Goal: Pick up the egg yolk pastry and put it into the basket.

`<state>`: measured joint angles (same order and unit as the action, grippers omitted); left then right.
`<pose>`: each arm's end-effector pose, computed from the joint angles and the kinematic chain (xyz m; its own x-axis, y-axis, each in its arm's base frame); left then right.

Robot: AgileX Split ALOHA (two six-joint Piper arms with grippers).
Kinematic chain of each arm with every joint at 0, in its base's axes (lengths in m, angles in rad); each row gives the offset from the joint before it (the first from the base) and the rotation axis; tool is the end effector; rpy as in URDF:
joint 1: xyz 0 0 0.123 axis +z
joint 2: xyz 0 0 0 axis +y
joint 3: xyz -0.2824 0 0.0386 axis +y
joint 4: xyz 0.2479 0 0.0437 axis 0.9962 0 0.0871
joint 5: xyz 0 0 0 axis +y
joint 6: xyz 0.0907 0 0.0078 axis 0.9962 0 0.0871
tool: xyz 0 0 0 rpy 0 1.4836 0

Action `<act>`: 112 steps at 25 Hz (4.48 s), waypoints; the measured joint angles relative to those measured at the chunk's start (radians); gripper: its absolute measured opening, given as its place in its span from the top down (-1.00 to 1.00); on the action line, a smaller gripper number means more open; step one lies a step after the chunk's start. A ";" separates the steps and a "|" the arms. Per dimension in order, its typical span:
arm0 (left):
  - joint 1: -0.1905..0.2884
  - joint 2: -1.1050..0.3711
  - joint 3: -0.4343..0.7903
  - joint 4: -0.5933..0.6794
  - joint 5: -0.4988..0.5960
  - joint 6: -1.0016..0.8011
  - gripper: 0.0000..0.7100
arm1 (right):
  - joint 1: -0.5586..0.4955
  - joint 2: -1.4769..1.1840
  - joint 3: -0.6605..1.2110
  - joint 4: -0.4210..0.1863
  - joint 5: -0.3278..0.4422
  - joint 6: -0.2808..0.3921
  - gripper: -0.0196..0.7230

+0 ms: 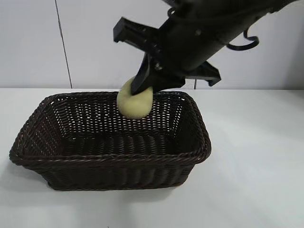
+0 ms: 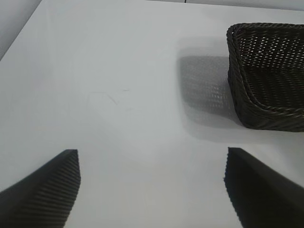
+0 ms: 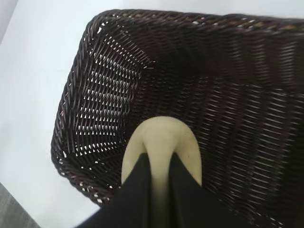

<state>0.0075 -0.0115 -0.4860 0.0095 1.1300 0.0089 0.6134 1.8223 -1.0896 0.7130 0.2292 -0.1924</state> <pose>-0.0081 0.0007 0.2677 -0.5188 0.0091 -0.8548 -0.0081 0.9998 0.0155 0.3049 0.2313 0.1877 -0.8395 -0.0033 -0.5433 -0.2793 0.8603 0.4265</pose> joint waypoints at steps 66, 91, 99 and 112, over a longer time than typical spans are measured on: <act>0.000 0.000 0.000 0.000 0.000 0.000 -0.70 | -0.676 -0.333 -0.139 -0.699 0.990 0.218 -0.58; 0.000 0.000 0.000 0.000 0.000 0.000 -0.70 | -0.676 -1.553 0.583 -0.695 0.930 0.192 -0.58; 0.000 0.000 0.000 0.000 0.000 0.000 -0.70 | -0.676 -1.584 0.587 -0.694 0.877 0.192 -0.58; 0.000 0.000 0.000 0.000 0.000 0.000 -0.70 | -0.617 -1.707 0.588 -0.693 0.877 0.192 -0.58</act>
<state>0.0075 -0.0115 -0.4860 0.0095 1.1300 0.0089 -0.0032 0.1150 -0.5017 0.0199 1.1066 0.0000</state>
